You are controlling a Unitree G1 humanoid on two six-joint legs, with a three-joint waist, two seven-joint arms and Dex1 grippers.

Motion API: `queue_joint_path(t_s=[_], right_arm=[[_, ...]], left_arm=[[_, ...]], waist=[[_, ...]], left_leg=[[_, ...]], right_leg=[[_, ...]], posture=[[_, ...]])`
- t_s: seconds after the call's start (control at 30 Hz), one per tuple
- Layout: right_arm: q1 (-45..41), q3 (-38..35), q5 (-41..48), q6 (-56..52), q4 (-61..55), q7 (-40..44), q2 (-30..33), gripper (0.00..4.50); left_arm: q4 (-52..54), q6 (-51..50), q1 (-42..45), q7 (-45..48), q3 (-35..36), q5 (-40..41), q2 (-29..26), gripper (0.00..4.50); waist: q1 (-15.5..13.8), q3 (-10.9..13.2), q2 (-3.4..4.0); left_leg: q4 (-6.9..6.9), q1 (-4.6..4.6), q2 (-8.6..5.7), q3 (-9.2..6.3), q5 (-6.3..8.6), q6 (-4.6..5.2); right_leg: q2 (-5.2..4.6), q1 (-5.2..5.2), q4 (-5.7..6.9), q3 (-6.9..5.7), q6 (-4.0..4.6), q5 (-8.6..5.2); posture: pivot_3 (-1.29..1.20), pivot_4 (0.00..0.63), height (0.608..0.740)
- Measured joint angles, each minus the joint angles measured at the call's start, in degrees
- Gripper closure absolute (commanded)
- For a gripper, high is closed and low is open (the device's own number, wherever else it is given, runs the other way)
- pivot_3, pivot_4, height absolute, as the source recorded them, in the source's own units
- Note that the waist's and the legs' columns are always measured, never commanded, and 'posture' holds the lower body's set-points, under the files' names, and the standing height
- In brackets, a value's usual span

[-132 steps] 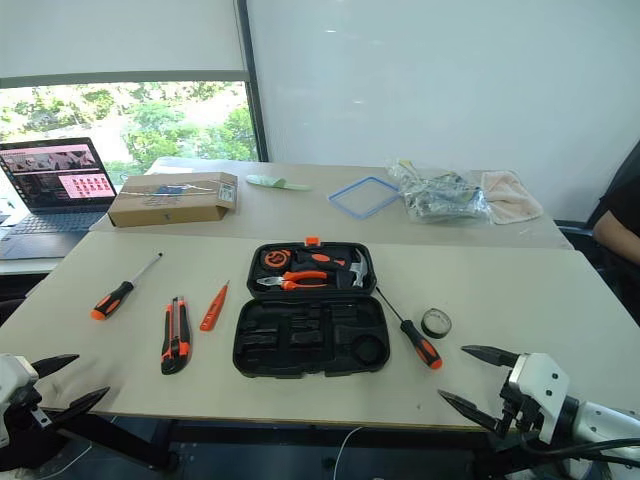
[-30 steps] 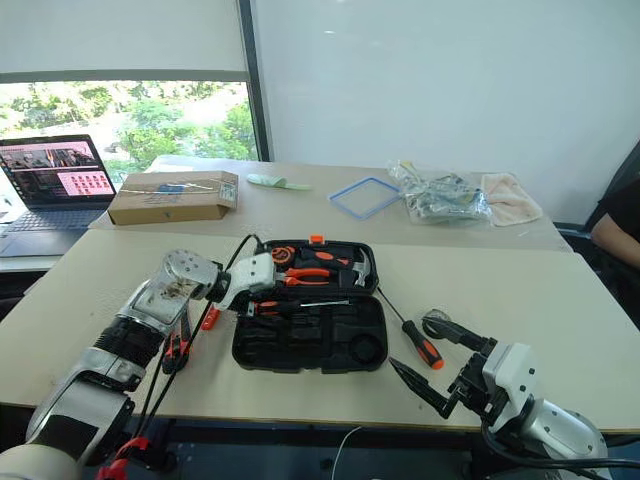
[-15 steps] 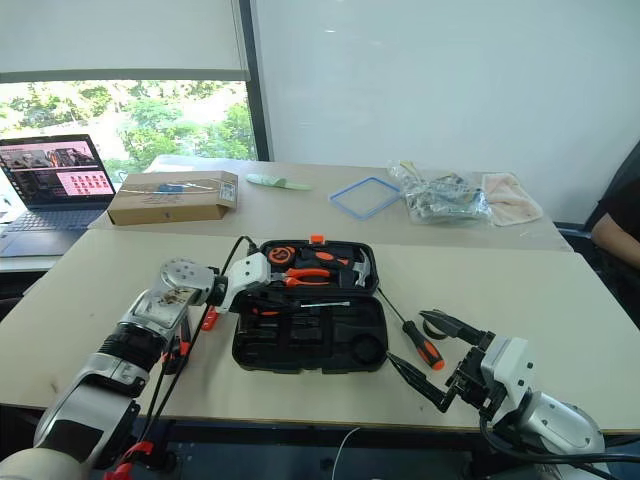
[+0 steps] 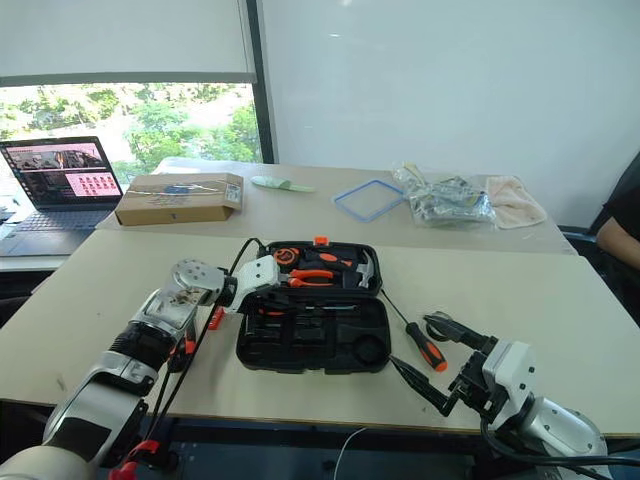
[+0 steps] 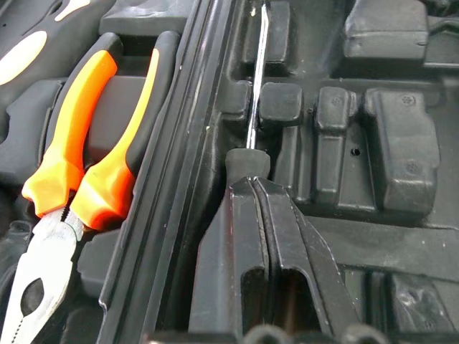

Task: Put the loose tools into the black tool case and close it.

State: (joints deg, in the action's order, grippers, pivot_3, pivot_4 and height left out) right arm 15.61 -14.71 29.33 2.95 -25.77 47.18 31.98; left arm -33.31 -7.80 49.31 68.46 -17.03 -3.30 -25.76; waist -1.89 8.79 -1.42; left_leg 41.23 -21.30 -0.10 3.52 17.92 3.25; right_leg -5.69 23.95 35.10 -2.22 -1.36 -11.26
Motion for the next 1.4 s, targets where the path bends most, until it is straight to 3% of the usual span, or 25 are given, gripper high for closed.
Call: queue_joint_path(t_s=[0.07, 0.2, 0.33, 0.4, 0.53, 0.67, 0.87, 1.17, 1.4], right_arm=[[2.32, -1.28, 0.29, -1.37, -0.77, -0.08, 0.67, 0.00], [8.02, -6.28, 1.07, -4.86, -1.17, -0.76, 2.65, 0.00], [13.04, -10.52, 1.05, -6.03, -0.24, -0.80, 3.21, 0.00], [16.96, -12.29, 0.04, -6.15, 1.94, 0.41, 3.69, 0.00], [20.74, -13.13, -2.83, -8.36, 6.26, 1.48, 5.76, 0.00], [16.50, -12.39, -2.55, -15.19, 6.03, 0.15, 8.21, 0.00], [-4.29, -3.73, 2.47, -37.21, 3.84, -5.29, 15.27, 0.00], [-24.11, 8.90, 2.31, -54.83, 9.60, -9.09, 15.75, 0.00], [-32.48, 15.18, -2.38, -55.43, 17.14, -8.81, 14.02, 2.01]], left_arm=[[-0.09, 0.88, -0.66, -0.41, 1.40, 1.01, 0.27, 4.46], [0.07, 4.97, -5.24, 1.63, 7.51, 7.70, -0.35, 3.52], [4.35, 8.27, -10.29, 7.90, 14.69, 15.58, -6.06, 2.12], [6.66, 10.75, -15.02, 12.18, 18.85, 18.83, -11.94, 1.18], [7.24, 11.32, -24.67, 16.57, 24.09, 22.00, -18.53, 0.01], [7.42, 12.51, -30.41, 17.28, 27.21, 23.63, -20.33, 0.01], [11.79, 12.11, -33.86, 16.11, 28.88, 25.97, -19.80, 0.01], [17.69, 10.15, -37.04, 14.96, 29.23, 27.65, -19.22, 0.01], [19.14, 10.37, -39.69, 15.37, 29.52, 28.48, -19.24, 0.00]], waist=[[-0.27, -0.07, 0.11], [0.03, -0.07, 0.12], [1.22, -0.06, 0.11], [1.52, -0.10, 0.17], [1.43, -0.10, 0.21], [1.18, -0.08, 0.18], [1.06, -0.08, 0.18], [1.33, -0.08, 0.18], [1.38, -0.08, 0.17]], left_leg=[[0.03, -0.01, 0.00, 0.00, 0.01, 0.01], [0.00, -0.25, 0.06, 0.03, 0.00, 0.00], [-0.16, -0.33, 0.11, 0.01, -0.03, -0.06], [-0.33, -0.13, 0.10, 0.04, -0.02, -0.04], [-0.36, -0.04, 0.08, 0.09, 0.03, 0.02], [-0.28, -0.04, 0.04, 0.09, 0.03, 0.02], [-0.32, -0.03, 0.04, 0.03, -0.02, -0.05], [-0.27, -0.66, -0.04, 0.07, -0.06, -0.12], [-0.21, -0.64, -0.06, 0.10, -0.02, -0.05]], right_leg=[[-0.02, 0.02, 0.03, 0.02, 0.00, 0.00], [-0.01, 0.36, 0.06, 0.07, 0.02, 0.01], [0.05, 0.45, 0.02, 0.06, 0.09, -0.03], [0.04, 0.35, -0.06, 0.09, 0.11, -0.06], [-0.11, 0.29, -0.07, 0.10, 0.06, -0.11], [-0.36, 0.27, -0.05, 0.05, 0.02, -0.08], [-0.41, 0.30, 0.05, -0.06, 0.11, -0.02], [-0.32, 0.64, -0.05, -0.17, -0.05, 0.02], [-0.30, 0.57, -0.11, -0.16, -0.13, 0.04]], posture=[[0.00, 0.150, 0.740], [0.00, 0.150, 0.740], [0.00, 0.150, 0.740], [0.00, 0.150, 0.740], [0.00, 0.150, 0.740], [0.00, 0.150, 0.740], [0.00, 0.150, 0.740], [0.00, 0.150, 0.740], [0.00, 0.150, 0.740]])
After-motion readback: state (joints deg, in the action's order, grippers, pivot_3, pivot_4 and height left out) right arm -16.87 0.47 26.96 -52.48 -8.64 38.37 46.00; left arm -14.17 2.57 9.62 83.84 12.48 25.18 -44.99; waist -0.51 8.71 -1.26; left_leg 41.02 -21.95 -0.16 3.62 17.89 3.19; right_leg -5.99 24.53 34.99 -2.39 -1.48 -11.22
